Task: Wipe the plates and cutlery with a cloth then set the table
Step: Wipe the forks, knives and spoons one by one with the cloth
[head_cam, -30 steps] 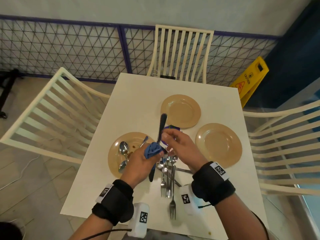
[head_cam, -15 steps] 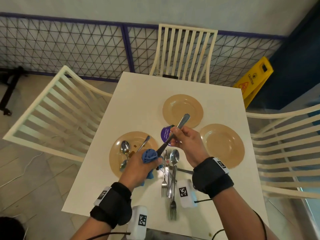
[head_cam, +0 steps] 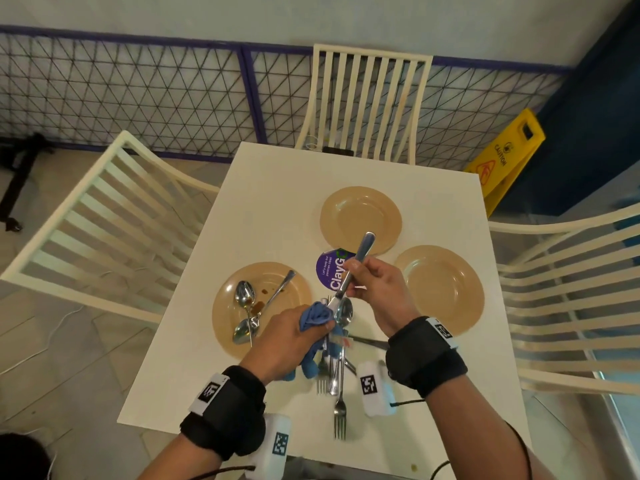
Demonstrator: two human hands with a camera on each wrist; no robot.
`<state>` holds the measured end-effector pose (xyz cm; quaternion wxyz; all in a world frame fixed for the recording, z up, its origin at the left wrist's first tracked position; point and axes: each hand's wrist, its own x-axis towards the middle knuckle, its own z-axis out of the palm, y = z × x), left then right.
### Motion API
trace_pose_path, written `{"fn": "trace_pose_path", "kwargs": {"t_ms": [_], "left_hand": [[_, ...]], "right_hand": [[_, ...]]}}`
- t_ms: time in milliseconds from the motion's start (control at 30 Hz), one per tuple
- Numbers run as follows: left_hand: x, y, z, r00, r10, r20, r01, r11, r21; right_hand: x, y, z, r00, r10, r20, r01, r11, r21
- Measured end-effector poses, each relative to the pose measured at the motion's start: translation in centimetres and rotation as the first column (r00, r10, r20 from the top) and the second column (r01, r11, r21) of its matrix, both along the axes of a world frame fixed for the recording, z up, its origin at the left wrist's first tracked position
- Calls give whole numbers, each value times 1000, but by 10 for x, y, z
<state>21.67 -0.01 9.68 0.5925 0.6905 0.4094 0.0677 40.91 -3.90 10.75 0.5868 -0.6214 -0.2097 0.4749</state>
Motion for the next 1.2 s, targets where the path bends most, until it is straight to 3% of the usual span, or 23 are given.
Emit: {"fn": "trace_pose_path", "kwargs": {"t_ms": [133,300,467,600,767,1000,1200], "left_hand": [[8,0,3,1000,25,-10,-24,997,69],[9,-9,5,999,37,32,-36,998,-43],[10,-5,-2,997,61,-44,-56,994,97],[14,-13,3,997,43,-62,-38,996,77],[13,-8,-2,994,65,-84,-56,994,98],[-15,-15,-17,984,10,-177,-13,1000,-19],[-55,4,-18,944,293,-150,-300,954,-27]], "right_hand": [[-8,-9,-2,999,30,-29,-30,999,-11],[7,-8,1,999,-2,-46,2,1000,-2],[-5,-15,-7,997,57,-55,-58,998,-17],[13,-12,-1,995,-28,-91,29,1000,6],[1,-21,-7,995,40,-89,-42,999,-20],[37,-10,-19,983,-143,-113,135,988,-78],[15,-23,-84,998,42,-39,-53,929,-366]]}}
